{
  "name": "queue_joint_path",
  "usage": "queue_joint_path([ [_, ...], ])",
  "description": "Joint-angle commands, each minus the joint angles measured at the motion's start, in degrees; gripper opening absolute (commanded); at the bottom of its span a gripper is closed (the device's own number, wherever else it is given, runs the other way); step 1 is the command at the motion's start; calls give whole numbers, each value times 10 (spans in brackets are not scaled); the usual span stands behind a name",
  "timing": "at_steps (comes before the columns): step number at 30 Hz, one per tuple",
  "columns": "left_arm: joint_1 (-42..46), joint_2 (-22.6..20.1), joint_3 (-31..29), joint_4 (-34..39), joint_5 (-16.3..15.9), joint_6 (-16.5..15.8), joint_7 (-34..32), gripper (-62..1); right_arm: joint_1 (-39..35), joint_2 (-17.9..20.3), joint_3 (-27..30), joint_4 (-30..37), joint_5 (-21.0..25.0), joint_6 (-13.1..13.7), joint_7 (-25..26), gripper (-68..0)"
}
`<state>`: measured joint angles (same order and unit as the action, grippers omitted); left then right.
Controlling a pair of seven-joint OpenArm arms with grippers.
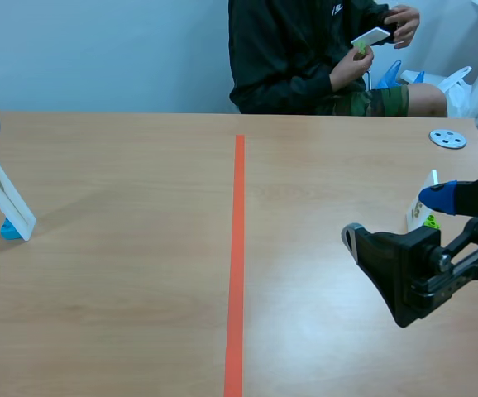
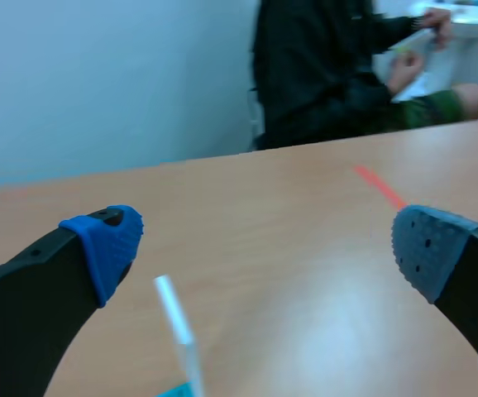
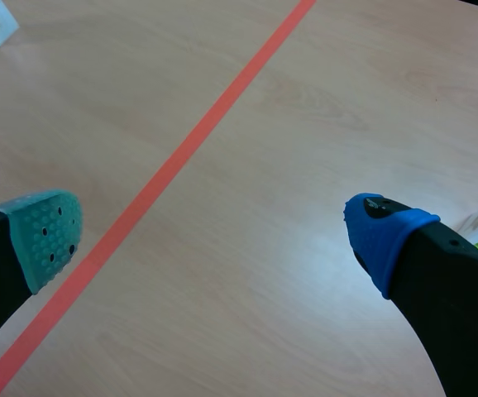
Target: Sort the leaf by its shape. The table is split by an orange tape line. A compound leaf with several leaflets goes to the left side, a simple leaf with one blade goes to the right side. Return to the home posture when a red brick is placed on the table.
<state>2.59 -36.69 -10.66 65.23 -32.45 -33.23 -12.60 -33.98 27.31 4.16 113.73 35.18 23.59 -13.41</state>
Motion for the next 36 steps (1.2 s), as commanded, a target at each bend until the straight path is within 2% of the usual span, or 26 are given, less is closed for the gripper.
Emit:
queue_joint_path([
  [1,22,-3,-8,38,-4,-24,3,14,8,5,4,1,4,0,9,4],
  [3,59,-3,-11,96,-1,-46,13,14,8,5,4,1,4,0,9,4],
  [5,97,-2,-11,159,6,-54,39,14,8,5,4,1,4,0,9,4],
  [10,181,28,-11,282,5,-52,111,14,8,5,4,1,4,0,9,4],
  [14,237,70,-11,337,5,-46,137,14,8,5,4,1,5,0,9,4],
  [21,308,122,-9,389,5,-45,158,14,8,5,4,1,5,0,9,4],
  [31,333,148,17,400,9,-47,176,14,8,5,4,1,5,0,13,4],
  [36,332,149,28,400,5,-44,150,14,8,5,4,1,5,0,13,4],
])
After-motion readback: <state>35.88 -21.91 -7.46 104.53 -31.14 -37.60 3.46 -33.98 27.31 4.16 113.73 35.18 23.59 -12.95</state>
